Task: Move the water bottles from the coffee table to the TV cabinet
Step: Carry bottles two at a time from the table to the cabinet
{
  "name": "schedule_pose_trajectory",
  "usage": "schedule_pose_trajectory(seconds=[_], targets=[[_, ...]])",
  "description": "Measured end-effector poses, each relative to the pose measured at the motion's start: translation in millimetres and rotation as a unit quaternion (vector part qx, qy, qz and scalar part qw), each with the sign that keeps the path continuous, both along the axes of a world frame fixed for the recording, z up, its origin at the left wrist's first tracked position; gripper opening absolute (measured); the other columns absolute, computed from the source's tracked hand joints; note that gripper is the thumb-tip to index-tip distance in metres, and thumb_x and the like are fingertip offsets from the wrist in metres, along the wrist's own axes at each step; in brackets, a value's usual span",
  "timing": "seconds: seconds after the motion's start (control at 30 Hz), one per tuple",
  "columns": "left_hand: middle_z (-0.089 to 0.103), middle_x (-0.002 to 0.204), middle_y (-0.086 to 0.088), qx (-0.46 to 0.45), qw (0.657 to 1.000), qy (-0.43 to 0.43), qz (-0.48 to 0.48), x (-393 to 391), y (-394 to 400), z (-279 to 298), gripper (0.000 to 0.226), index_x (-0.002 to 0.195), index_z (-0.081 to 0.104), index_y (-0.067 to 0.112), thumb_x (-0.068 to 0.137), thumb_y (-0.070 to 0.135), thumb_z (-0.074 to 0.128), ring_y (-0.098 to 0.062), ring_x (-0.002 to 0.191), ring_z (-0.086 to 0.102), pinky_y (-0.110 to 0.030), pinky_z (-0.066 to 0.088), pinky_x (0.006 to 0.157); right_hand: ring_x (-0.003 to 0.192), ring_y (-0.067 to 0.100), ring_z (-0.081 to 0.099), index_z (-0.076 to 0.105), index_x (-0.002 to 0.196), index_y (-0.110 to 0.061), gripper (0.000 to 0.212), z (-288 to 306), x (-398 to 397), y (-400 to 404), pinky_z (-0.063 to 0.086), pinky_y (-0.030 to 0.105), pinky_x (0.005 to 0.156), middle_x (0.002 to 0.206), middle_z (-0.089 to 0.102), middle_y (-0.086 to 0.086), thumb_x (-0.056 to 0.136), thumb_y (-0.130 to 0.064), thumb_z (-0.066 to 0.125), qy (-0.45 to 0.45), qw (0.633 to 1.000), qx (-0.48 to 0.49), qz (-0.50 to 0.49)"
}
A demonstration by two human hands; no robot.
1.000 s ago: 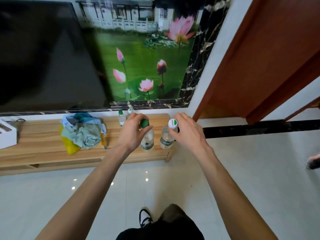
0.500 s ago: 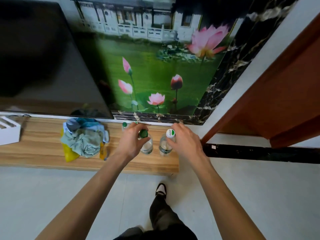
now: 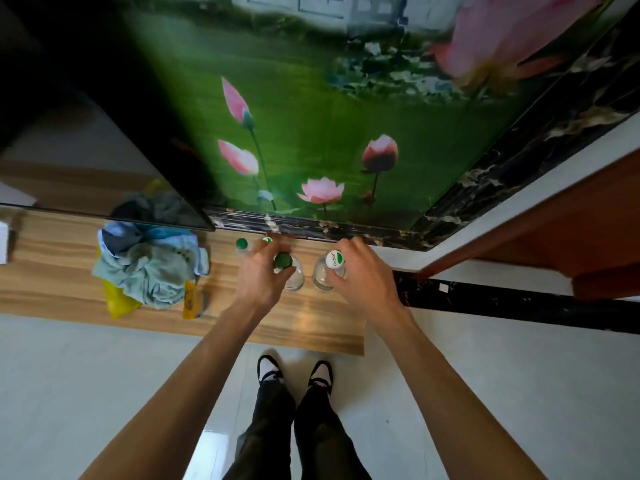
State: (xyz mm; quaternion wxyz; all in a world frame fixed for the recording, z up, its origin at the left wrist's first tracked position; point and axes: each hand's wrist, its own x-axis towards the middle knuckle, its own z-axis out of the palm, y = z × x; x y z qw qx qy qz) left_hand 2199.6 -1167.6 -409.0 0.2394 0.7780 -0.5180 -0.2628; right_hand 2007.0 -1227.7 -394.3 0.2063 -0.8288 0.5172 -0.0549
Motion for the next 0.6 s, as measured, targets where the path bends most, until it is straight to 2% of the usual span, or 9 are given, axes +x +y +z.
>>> schedule_pose_trajectory(seconds=[0.1, 0.23, 0.27, 0.33, 0.4, 0.47, 0.6], targets=[[0.065, 0.112, -0.007, 0.0, 1.0, -0.003, -0.008, 11, -19, -35, 0.033, 0.113, 0.071, 0.014, 0.082, 0.018, 0.083, -0.014, 0.081, 0.055, -0.023, 0.042, 0.072, 0.105, 0.02, 0.058, 0.051, 0.115, -0.027, 0.029, -37, 8, -13, 0.035, 0.03, 0.073, 0.113, 0.051, -0.007, 0.094, -0.04, 0.066, -0.028, 0.999, 0.03, -0.036], [0.065, 0.109, -0.004, -0.016, 1.0, 0.0, -0.009, 21, -39, -84, 0.032, 0.11, 0.071, 0.013, 0.081, 0.017, 0.084, -0.012, 0.079, 0.056, -0.01, 0.035, 0.065, 0.107, 0.018, 0.06, 0.055, 0.121, -0.025, 0.034, -89, 16, -27, 0.036, 0.025, 0.075, 0.12, 0.055, -0.008, 0.092, -0.035, 0.069, -0.053, 0.996, 0.038, -0.06], [0.065, 0.109, -0.004, -0.021, 1.0, 0.001, -0.011, 23, -43, -95, 0.032, 0.109, 0.072, 0.013, 0.081, 0.017, 0.085, -0.014, 0.08, 0.058, -0.012, 0.04, 0.067, 0.106, 0.018, 0.061, 0.057, 0.122, -0.024, 0.035, -101, 18, -31, 0.038, 0.025, 0.074, 0.121, 0.055, -0.007, 0.092, -0.034, 0.071, -0.057, 0.996, 0.038, -0.063], [0.065, 0.11, -0.006, -0.032, 0.999, 0.005, -0.017, 27, -49, -117, 0.032, 0.11, 0.072, 0.011, 0.081, 0.016, 0.085, -0.019, 0.084, 0.062, -0.028, 0.053, 0.073, 0.101, 0.018, 0.062, 0.057, 0.119, -0.025, 0.032, -125, 25, -38, 0.043, 0.027, 0.072, 0.118, 0.054, -0.008, 0.092, -0.032, 0.072, -0.067, 0.995, 0.039, -0.065], [0.065, 0.111, -0.007, -0.041, 0.999, 0.006, -0.023, 32, -53, -139, 0.032, 0.111, 0.072, 0.01, 0.081, 0.015, 0.084, -0.024, 0.089, 0.065, -0.037, 0.055, 0.078, 0.098, 0.018, 0.063, 0.056, 0.116, -0.027, 0.029, -147, 33, -44, 0.052, 0.035, 0.069, 0.116, 0.052, -0.009, 0.092, -0.033, 0.071, -0.074, 0.994, 0.046, -0.063], [0.065, 0.113, -0.006, -0.041, 0.999, 0.006, -0.023, 36, -59, -159, 0.033, 0.113, 0.072, 0.011, 0.082, 0.015, 0.083, -0.026, 0.093, 0.066, -0.039, 0.055, 0.079, 0.099, 0.019, 0.064, 0.056, 0.116, -0.026, 0.029, -166, 41, -51, 0.056, 0.043, 0.069, 0.117, 0.051, -0.008, 0.092, -0.031, 0.071, -0.078, 0.994, 0.05, -0.06], [0.066, 0.115, -0.004, -0.038, 0.999, -0.009, -0.03, 42, -71, -188, 0.033, 0.114, 0.073, 0.012, 0.082, 0.015, 0.082, -0.026, 0.097, 0.066, -0.034, 0.055, 0.079, 0.103, 0.019, 0.065, 0.057, 0.122, -0.024, 0.032, -199, 55, -64, 0.056, 0.042, 0.071, 0.119, 0.049, -0.007, 0.094, -0.028, 0.071, -0.073, 0.995, 0.049, -0.056]])
